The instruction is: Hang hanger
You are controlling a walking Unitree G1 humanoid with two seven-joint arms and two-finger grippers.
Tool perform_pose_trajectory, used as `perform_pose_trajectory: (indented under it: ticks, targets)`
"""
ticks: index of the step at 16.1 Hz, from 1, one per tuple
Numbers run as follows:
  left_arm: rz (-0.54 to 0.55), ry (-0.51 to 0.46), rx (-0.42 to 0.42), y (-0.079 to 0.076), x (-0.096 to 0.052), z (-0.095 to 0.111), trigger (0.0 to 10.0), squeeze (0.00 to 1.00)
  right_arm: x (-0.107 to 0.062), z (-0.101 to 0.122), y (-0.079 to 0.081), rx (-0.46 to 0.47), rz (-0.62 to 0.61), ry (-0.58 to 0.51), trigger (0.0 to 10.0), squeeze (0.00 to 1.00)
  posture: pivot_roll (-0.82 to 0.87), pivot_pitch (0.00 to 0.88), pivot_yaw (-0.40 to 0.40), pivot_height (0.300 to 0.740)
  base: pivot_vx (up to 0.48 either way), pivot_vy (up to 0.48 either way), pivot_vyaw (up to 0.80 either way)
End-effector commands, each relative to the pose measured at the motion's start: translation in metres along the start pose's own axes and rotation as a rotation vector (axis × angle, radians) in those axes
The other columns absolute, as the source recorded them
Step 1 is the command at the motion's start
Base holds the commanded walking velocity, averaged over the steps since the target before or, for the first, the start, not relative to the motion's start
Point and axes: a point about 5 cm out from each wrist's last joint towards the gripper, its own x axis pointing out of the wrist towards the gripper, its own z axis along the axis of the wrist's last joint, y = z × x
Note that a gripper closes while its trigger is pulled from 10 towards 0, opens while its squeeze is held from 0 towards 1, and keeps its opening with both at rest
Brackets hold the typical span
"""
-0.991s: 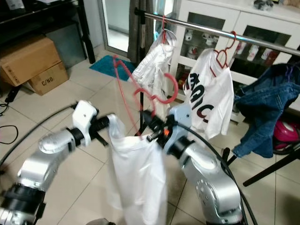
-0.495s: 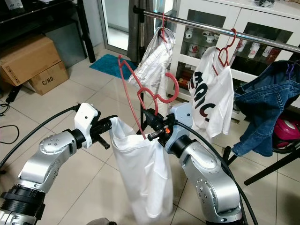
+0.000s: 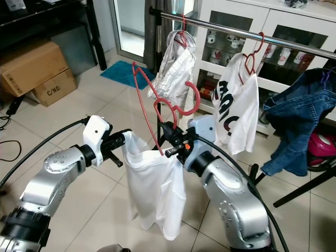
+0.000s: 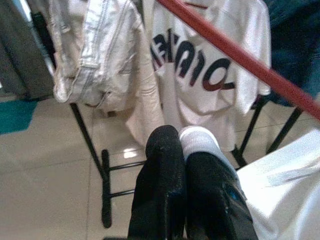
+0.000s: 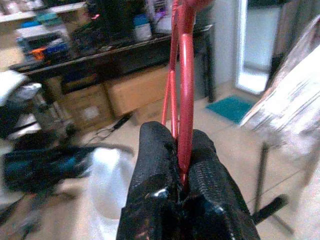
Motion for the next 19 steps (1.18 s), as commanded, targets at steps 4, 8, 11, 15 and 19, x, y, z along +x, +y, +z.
perform_pose_trajectory:
  ticks: [4, 8, 11, 15, 19]
  targets:
    - [-0.118, 0.057, -0.003, -0.026, 0.02, -0.017, 0.0, 0.0, 0.028, -0.01, -0.019, -0.121, -0.138, -0.049, 0.0, 0.0, -0.07, 0.0, 0.044, 0.74, 0.0, 0.0, 0.0]
    - [-0.249, 0.181, 0.021, -0.042, 0.021, -0.036, 0.0, 0.0, 0.048, 0.031, -0.042, 0.131, -0.229, -0.309, 0.0, 0.0, -0.04, 0.0, 0.036, 0.74, 0.0, 0.0, 0.0]
    - [-0.28, 0.334, 0.036, -0.043, 0.012, -0.066, 0.0, 0.0, 0.057, 0.06, -0.049, 0.273, -0.221, -0.446, 0.0, 0.0, -0.04, 0.0, 0.037, 0.74, 0.0, 0.0, 0.0]
    - [-0.449, 0.48, -0.049, -0.059, -0.008, -0.094, 0.0, 0.0, 0.061, 0.086, -0.057, 0.455, -0.216, -0.576, 0.0, 0.0, -0.04, 0.0, 0.031, 0.74, 0.0, 0.0, 0.0]
    - [-0.401, 0.37, 0.011, -0.058, -0.004, -0.088, 0.0, 0.0, 0.056, 0.088, -0.057, 0.292, -0.199, -0.504, 0.0, 0.0, -0.05, 0.0, 0.03, 0.74, 0.0, 0.0, 0.0]
